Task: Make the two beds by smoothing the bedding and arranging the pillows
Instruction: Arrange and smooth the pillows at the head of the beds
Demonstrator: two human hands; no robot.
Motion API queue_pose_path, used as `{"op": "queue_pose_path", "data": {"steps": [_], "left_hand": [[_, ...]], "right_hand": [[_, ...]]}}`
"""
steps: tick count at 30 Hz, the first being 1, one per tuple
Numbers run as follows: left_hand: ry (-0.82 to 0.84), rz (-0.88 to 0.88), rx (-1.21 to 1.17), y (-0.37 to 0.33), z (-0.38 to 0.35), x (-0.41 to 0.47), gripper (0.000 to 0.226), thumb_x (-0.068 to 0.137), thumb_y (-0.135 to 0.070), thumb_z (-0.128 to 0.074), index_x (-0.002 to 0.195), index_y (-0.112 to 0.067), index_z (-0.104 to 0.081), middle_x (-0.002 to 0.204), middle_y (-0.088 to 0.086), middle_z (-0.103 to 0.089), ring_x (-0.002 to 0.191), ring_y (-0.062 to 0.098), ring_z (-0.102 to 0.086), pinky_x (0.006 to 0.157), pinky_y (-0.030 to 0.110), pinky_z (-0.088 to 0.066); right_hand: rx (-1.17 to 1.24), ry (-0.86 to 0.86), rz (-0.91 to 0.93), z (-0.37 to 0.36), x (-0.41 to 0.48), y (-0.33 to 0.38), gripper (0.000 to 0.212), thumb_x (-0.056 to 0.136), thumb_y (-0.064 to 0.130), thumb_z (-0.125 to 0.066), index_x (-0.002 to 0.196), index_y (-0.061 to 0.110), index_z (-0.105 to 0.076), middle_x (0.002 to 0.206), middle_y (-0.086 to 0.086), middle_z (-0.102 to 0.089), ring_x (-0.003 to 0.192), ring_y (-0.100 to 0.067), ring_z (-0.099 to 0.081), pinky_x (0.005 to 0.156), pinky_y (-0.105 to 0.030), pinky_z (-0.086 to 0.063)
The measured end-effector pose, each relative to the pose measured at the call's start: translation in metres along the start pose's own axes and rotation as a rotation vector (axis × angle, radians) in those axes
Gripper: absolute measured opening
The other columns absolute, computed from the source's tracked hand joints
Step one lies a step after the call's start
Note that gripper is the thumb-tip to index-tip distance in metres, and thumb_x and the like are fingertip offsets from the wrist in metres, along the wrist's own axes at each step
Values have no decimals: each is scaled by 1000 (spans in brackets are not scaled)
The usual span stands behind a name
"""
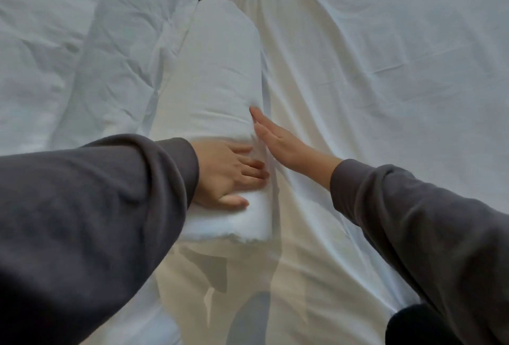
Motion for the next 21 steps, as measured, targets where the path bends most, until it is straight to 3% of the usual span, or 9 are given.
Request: {"op": "queue_pose_path", "data": {"steps": [3,5,7,8,9,10,11,13,21], "left_hand": [[45,-31,41,32,-4,5,89,77,-56,13,156,-20,-7,163,-3,-6,150,11,1,114,31,17],[102,-17,67,59,-10,4,88,76,-54,16,156,-21,-1,163,-5,2,149,8,8,114,29,19],[149,19,85,87,-17,3,87,74,-51,20,155,-24,6,162,-9,10,147,4,15,115,30,20],[166,28,93,99,-20,4,86,74,-50,21,155,-24,9,162,-10,12,146,3,17,115,31,20],[175,35,108,111,-22,6,85,73,-48,22,154,-25,11,161,-11,14,145,2,18,115,33,20],[181,44,127,123,-23,9,85,73,-47,22,154,-24,12,161,-10,15,145,2,18,115,33,21],[182,51,149,134,-24,13,85,72,-46,23,153,-24,13,161,-10,16,145,3,19,114,34,22],[179,66,181,154,-24,21,84,72,-45,23,153,-24,14,160,-11,18,144,2,21,113,36,23],[82,206,238,226,-9,50,77,81,-51,19,153,-25,11,158,-11,20,142,0,21,117,41,19]], "right_hand": [[-14,6,-8,13,8,-4,50,107,30,-29,155,17,-18,162,5,-18,146,-2,-16,121,-23,-12],[4,-23,-21,24,11,-4,47,108,22,-30,150,2,-27,156,-11,-30,136,-10,-28,109,-14,-24],[35,-77,-39,28,10,-6,42,106,18,-32,140,-7,-33,145,-22,-40,126,-21,-36,101,-29,-30],[36,-96,-33,24,10,-8,42,105,19,-35,138,-7,-34,142,-17,-44,125,-18,-40,98,-31,-31],[22,-95,-25,16,10,-10,44,105,22,-36,141,-3,-33,143,-7,-42,129,-10,-38,102,-26,-30],[0,-83,-27,5,11,-13,51,105,25,-35,149,1,-24,151,1,-30,139,-4,-24,112,-18,-17],[-23,-80,-34,-5,13,-17,59,105,28,-34,154,6,-10,159,3,-13,145,-3,-8,114,-15,-4],[-46,-117,-59,-15,19,-25,64,105,33,-31,155,11,3,163,1,10,148,-4,10,115,-16,7],[-29,-165,-105,-18,35,-28,70,104,42,-26,154,13,12,161,1,19,146,-6,18,115,-19,12]]}}
Point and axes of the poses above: each hand's wrist, its own x-axis towards the middle knuckle, its own z-axis out of the back of the hand, y = z × x, the point moved 10 cm from there along x, towards the middle knuckle
